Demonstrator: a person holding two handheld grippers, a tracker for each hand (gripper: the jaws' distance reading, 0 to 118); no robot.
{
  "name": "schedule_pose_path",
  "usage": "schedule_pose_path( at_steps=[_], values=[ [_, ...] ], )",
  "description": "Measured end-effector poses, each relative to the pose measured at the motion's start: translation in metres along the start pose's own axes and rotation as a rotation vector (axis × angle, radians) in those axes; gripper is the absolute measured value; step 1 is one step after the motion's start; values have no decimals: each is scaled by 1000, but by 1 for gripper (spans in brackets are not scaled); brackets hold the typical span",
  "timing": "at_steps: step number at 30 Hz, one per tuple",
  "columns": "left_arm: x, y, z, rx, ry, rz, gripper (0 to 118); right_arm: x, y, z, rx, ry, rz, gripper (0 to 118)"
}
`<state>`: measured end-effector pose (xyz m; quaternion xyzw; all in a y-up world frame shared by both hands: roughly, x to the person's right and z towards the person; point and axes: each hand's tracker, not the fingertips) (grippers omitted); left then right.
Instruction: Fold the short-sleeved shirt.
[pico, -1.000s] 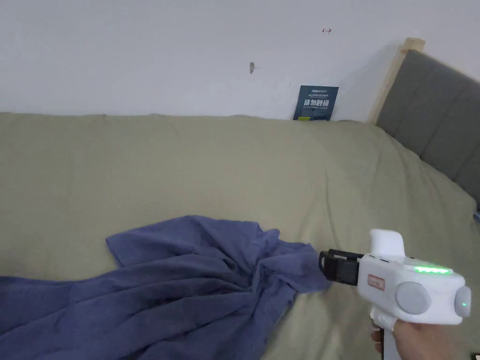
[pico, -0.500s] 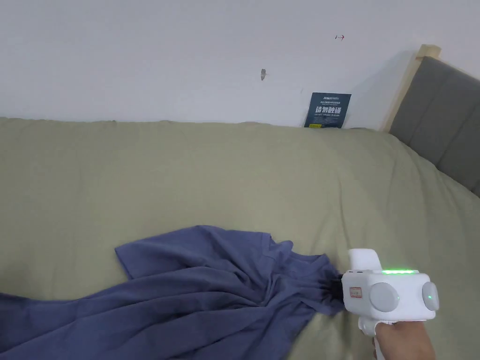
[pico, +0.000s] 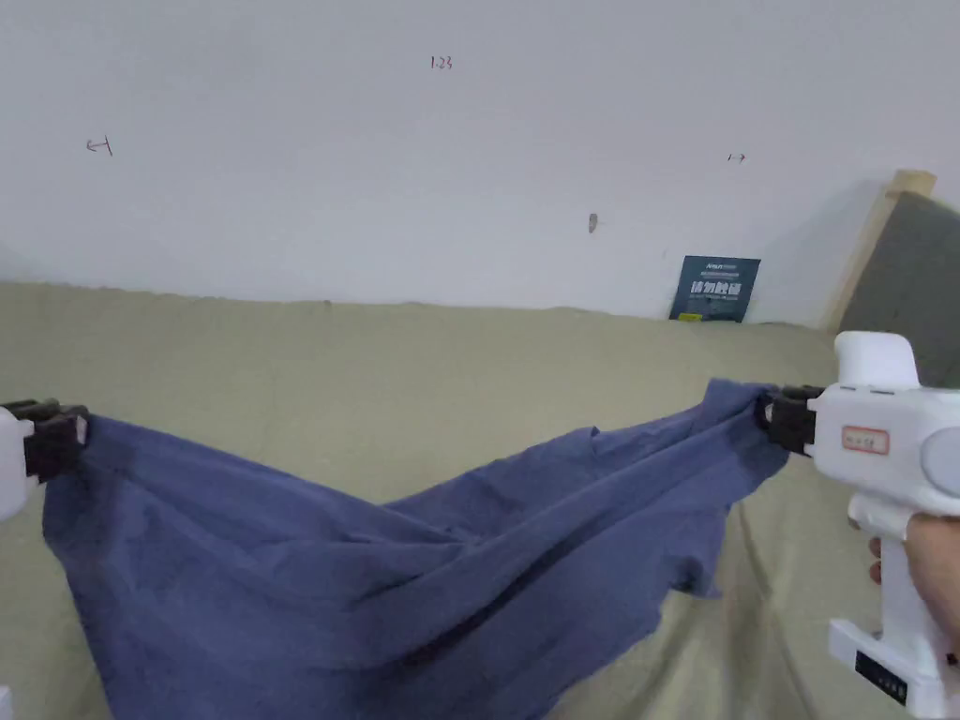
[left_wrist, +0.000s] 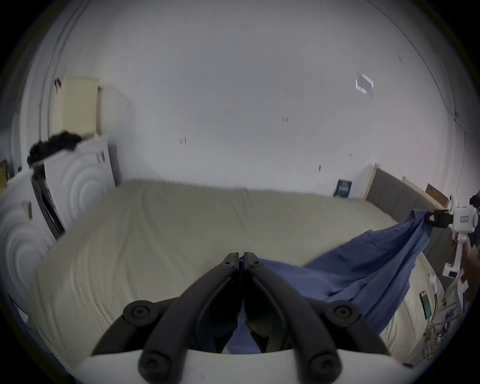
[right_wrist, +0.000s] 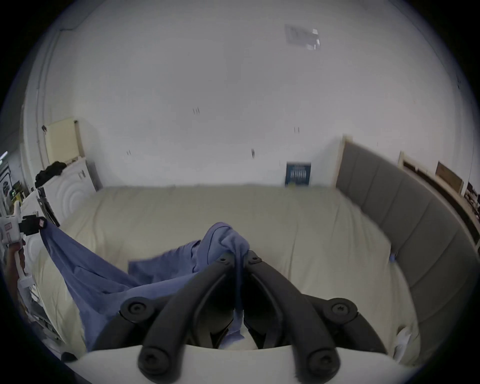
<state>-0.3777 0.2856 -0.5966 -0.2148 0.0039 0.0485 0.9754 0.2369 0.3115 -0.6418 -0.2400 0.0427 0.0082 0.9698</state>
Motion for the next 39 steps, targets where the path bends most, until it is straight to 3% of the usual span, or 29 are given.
schedule_pose_path(
  at_steps=[3,6,11,18,22,25,30,34,39],
  values=[
    [-7,50,18,110,21,-2,0,3,53,26,80,10,-19,7],
    [-9,102,41,166,53,12,0,3,105,44,158,-44,14,7],
    [-22,190,29,264,102,17,0,11,187,57,271,-100,-12,7],
    [-9,260,19,348,152,39,0,15,248,43,339,-152,-18,7],
    [11,239,1,329,178,22,0,12,238,9,316,-164,-9,7],
    [5,211,-51,295,231,-7,0,6,207,-24,274,-157,-30,7],
    [-11,156,-121,225,210,66,0,4,152,-75,195,-156,-81,7],
    [-12,125,-124,183,201,48,0,12,122,-87,154,-146,-98,7],
    [-16,98,-82,171,179,3,0,32,76,-54,131,-135,-112,7]
  ],
)
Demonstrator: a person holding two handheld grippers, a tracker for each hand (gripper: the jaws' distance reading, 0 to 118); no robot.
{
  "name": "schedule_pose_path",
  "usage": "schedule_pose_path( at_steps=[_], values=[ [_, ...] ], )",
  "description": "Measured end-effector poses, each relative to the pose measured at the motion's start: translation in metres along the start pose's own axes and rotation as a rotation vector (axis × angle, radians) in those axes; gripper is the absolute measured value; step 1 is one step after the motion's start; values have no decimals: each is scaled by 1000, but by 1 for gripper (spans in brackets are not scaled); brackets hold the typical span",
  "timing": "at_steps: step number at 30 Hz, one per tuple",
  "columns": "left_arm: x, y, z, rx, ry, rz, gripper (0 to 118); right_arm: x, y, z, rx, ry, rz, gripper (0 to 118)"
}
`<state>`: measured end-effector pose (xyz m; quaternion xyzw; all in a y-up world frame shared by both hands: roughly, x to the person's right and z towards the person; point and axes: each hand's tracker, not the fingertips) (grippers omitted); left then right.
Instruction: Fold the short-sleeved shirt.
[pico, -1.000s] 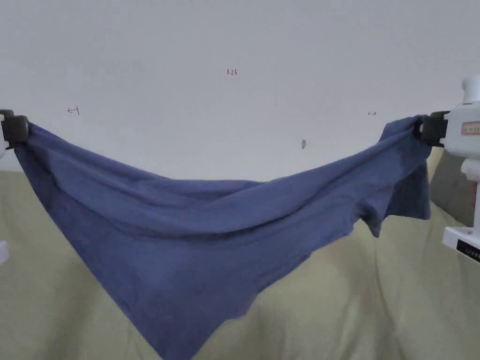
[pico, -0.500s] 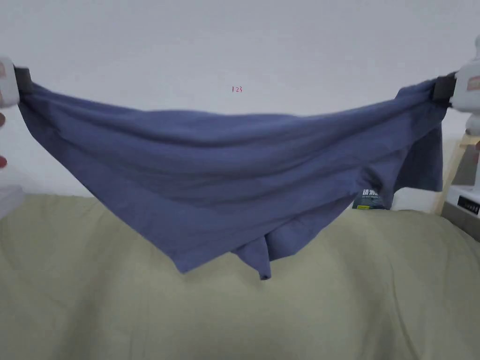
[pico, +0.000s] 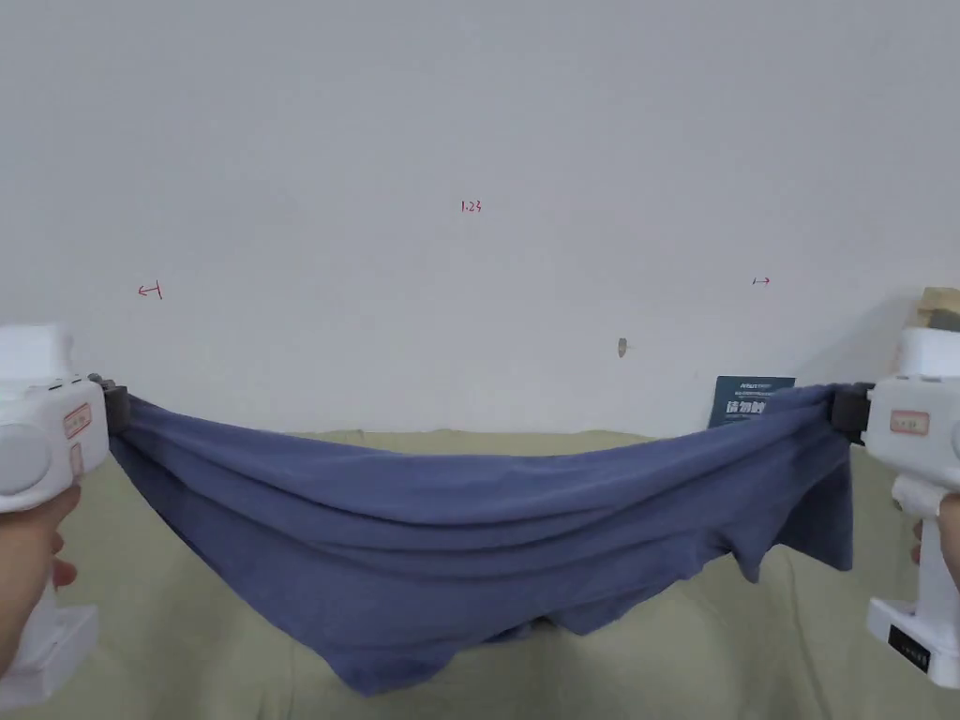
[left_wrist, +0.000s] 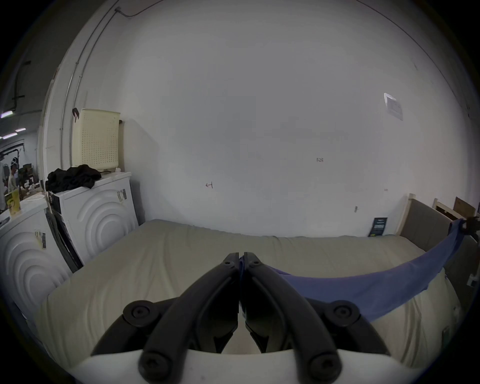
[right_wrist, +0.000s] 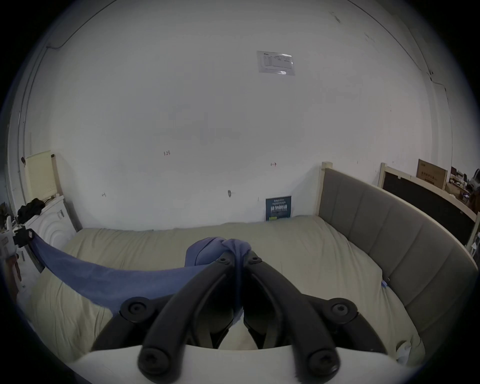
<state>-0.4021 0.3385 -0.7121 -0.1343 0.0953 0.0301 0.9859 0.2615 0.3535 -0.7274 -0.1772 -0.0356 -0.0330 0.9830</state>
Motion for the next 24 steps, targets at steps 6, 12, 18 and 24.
schedule_pose_path(
  at_steps=[6,12,18,24],
  values=[
    [-33,-54,113,-53,-85,34,0,41,-79,101,-47,41,-29,7],
    [-45,-176,231,-283,-110,-22,0,70,-211,188,-205,70,-79,7],
    [-63,-323,273,-562,-54,-8,0,82,-362,216,-399,-28,-101,7],
    [-70,-342,274,-499,-33,62,81,90,-386,224,-362,-99,-138,118]
  ],
)
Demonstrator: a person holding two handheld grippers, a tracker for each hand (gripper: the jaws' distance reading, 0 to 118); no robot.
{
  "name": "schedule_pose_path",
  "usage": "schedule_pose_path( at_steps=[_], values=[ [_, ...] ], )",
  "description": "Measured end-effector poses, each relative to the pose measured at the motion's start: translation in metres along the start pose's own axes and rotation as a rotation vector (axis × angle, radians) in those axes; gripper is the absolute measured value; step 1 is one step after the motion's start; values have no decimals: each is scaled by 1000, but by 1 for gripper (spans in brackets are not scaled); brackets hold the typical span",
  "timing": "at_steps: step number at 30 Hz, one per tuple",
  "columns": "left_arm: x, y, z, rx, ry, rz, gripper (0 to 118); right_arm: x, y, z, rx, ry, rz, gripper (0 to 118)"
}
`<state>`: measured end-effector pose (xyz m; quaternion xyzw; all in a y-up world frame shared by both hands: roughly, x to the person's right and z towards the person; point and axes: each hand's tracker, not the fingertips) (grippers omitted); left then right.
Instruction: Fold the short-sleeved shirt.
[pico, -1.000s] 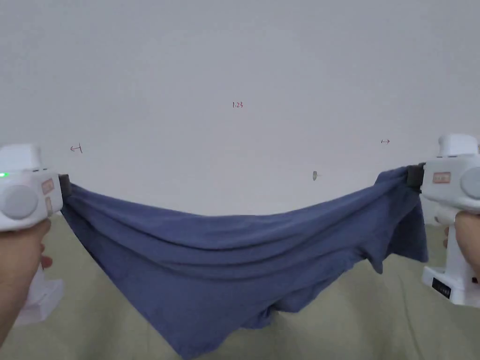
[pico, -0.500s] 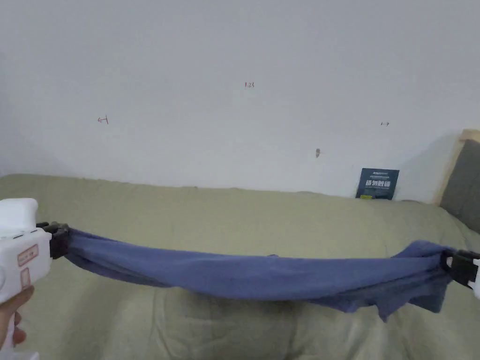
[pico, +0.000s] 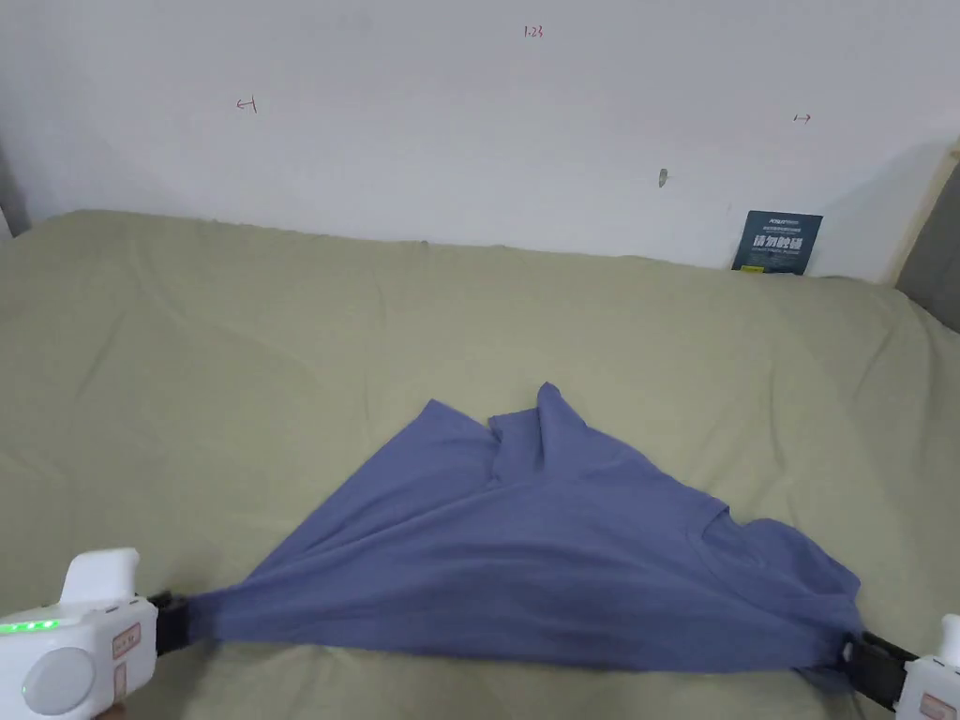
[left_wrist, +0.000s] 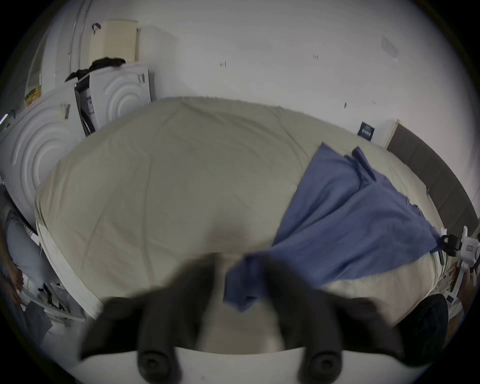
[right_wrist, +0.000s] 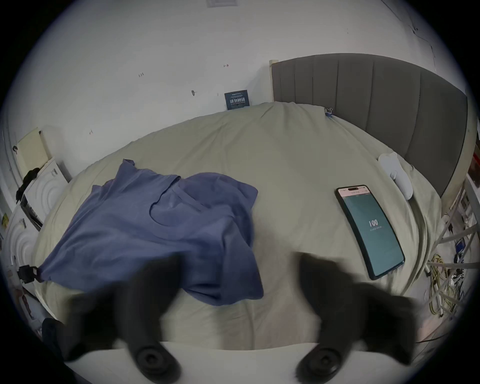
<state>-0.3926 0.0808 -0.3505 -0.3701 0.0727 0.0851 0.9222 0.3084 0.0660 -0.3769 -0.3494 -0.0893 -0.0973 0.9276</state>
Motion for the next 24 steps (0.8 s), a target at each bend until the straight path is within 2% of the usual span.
schedule_pose_path(
  at_steps=[1,3,7,10,11,12,13,14,15,16,18,19,24],
  values=[
    [-3,5,5,19,-2,5,92,-1,8,7,-1,11,2,118],
    [-8,13,27,83,-63,42,91,-7,15,31,98,71,13,118],
    [-4,10,120,268,-102,29,91,-38,20,107,244,227,75,118],
    [-8,1,169,396,-43,-18,91,-67,13,163,279,308,112,118],
    [-9,-4,180,404,17,-23,91,-73,7,175,277,330,115,117],
    [-18,-9,183,419,52,-29,90,-79,2,183,278,340,112,110],
    [-24,-14,189,427,72,-38,85,-90,-2,195,281,351,113,86],
    [-27,-18,192,427,50,-38,63,-98,-7,201,289,364,118,41],
    [-30,-19,193,420,51,-37,0,-106,-10,203,286,350,127,0],
    [-31,-19,183,346,143,-25,0,-116,-14,207,315,314,144,0],
    [-38,-13,155,280,2,6,0,-123,-16,206,274,422,116,0],
    [-38,-12,139,243,-1,18,0,-130,-16,206,257,429,104,0],
    [-40,-20,94,115,-53,-51,0,-152,-12,198,250,394,184,0]
  ],
)
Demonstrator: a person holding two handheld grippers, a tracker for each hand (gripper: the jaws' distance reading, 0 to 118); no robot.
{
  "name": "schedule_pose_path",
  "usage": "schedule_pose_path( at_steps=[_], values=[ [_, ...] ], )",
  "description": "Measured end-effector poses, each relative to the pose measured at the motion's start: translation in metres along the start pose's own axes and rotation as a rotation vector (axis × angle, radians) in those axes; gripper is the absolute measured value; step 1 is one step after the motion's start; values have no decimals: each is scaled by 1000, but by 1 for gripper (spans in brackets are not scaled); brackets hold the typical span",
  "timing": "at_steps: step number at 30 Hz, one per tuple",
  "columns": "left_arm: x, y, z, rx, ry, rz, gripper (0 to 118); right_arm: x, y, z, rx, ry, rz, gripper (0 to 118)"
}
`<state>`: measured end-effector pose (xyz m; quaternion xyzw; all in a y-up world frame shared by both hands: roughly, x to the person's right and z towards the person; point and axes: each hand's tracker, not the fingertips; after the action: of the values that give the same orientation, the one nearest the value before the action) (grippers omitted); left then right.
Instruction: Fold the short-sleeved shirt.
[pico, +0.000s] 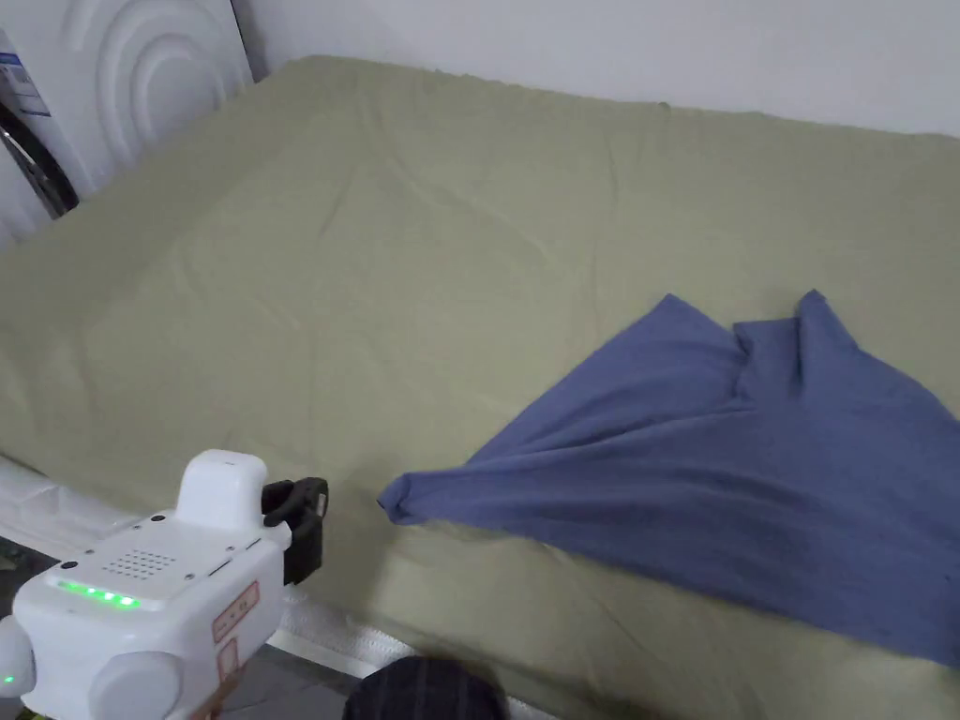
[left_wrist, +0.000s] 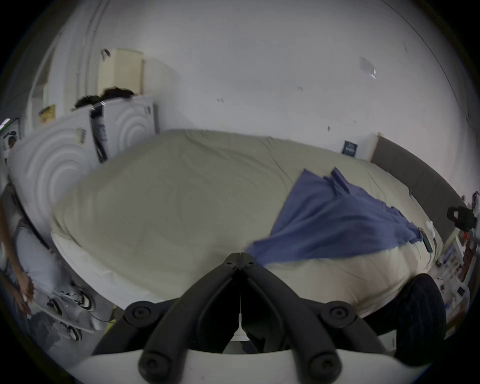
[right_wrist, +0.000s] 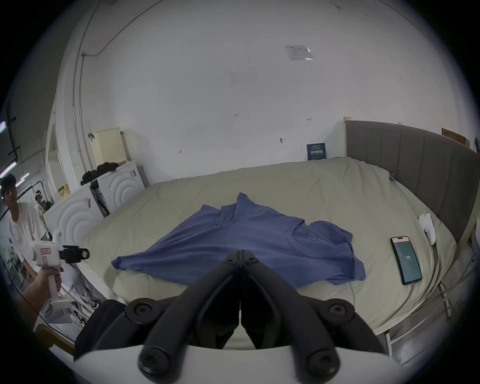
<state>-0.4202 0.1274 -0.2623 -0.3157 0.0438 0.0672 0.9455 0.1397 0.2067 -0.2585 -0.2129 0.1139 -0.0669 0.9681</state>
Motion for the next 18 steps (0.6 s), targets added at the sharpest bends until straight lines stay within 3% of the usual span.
schedule_pose_path(
  at_steps=[1,2,3,4,5,14,15,16,17,18],
  values=[
    [-1,-2,-15,-37,-33,4,0,8,-1,-4,-10,5,3,0],
    [-2,-4,-27,-60,-50,5,16,6,-1,-7,-16,4,8,0],
    [-2,-6,-42,-102,-53,5,68,3,-1,-9,-24,2,14,0],
    [7,-5,-49,-128,-53,-1,99,0,0,-12,-31,0,19,0],
    [8,-6,-61,-168,-47,-19,102,-3,3,-16,-39,-2,22,0],
    [13,-2,-116,-199,-71,-55,98,-12,7,-41,-105,-23,43,0],
    [12,-4,-118,-218,-111,-44,77,-13,8,-44,-113,-25,42,0],
    [10,0,-119,-220,-144,-26,27,-13,9,-47,-119,-23,41,0],
    [12,0,-122,-222,-182,12,0,-13,11,-51,-122,-20,40,0],
    [14,-4,-114,-248,-170,52,0,-14,14,-55,-124,-15,43,0]
  ],
)
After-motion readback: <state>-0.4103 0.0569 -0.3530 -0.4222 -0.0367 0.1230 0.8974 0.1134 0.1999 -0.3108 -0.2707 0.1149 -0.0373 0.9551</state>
